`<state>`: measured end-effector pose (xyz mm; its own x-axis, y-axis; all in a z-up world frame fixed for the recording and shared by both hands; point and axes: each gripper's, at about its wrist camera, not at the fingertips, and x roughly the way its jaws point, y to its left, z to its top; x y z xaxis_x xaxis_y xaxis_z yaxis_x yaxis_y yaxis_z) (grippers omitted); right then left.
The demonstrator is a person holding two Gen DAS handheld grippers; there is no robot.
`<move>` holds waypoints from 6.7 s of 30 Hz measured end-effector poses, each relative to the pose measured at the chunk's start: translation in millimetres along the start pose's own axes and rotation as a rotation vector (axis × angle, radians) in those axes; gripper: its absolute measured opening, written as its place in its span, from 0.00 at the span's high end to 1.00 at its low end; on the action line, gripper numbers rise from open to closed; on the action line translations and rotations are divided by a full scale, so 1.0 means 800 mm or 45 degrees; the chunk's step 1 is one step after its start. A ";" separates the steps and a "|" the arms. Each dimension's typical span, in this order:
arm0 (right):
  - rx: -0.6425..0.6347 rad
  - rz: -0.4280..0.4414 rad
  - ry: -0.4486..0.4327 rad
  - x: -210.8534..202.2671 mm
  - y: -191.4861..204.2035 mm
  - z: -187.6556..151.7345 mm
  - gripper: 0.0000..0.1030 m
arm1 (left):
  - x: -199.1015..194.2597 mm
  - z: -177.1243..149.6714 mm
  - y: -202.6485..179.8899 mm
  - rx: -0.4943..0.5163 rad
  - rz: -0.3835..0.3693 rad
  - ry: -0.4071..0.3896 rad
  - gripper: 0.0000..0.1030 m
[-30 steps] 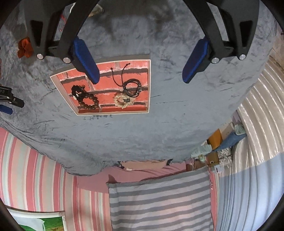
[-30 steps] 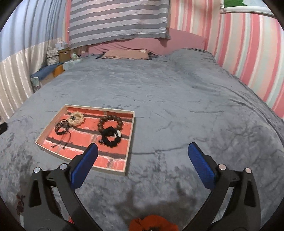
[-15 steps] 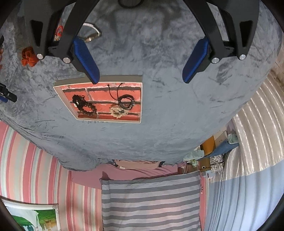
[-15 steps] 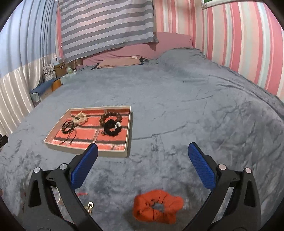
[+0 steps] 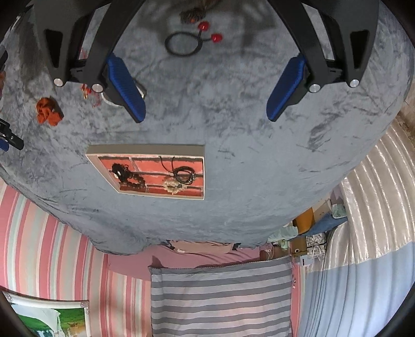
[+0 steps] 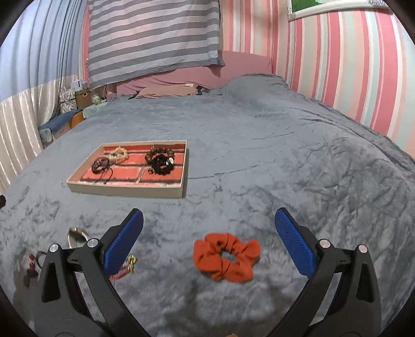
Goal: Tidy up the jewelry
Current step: 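Move both tools back toward the remaining jewelry on the bed, then grasp the amber pendant necklace with the left tool while the right tool grasps the black claw clip, then carry the pendant necklace and claw clip with both tools over the tray, then lower both tools into the tray and open them to release the items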
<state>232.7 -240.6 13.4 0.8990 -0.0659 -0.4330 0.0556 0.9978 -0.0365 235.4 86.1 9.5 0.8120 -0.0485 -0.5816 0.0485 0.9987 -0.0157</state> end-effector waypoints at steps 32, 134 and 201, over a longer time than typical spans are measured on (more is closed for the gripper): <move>-0.020 0.148 0.128 -0.038 0.112 -0.186 0.07 | 0.008 -0.173 -0.001 0.042 -0.056 0.097 0.11; -0.046 0.210 0.004 0.245 0.122 0.130 0.54 | 0.232 0.150 -0.082 -0.141 -0.202 -0.038 0.74; -0.105 0.128 0.213 0.362 0.127 0.089 0.06 | 0.437 0.143 -0.065 -0.010 -0.008 0.291 0.21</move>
<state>529.7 -157.8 -51.7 0.8132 0.0265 -0.5813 -0.0728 0.9957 -0.0565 583.2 15.8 -99.7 0.6587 -0.0512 -0.7507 0.0483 0.9985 -0.0257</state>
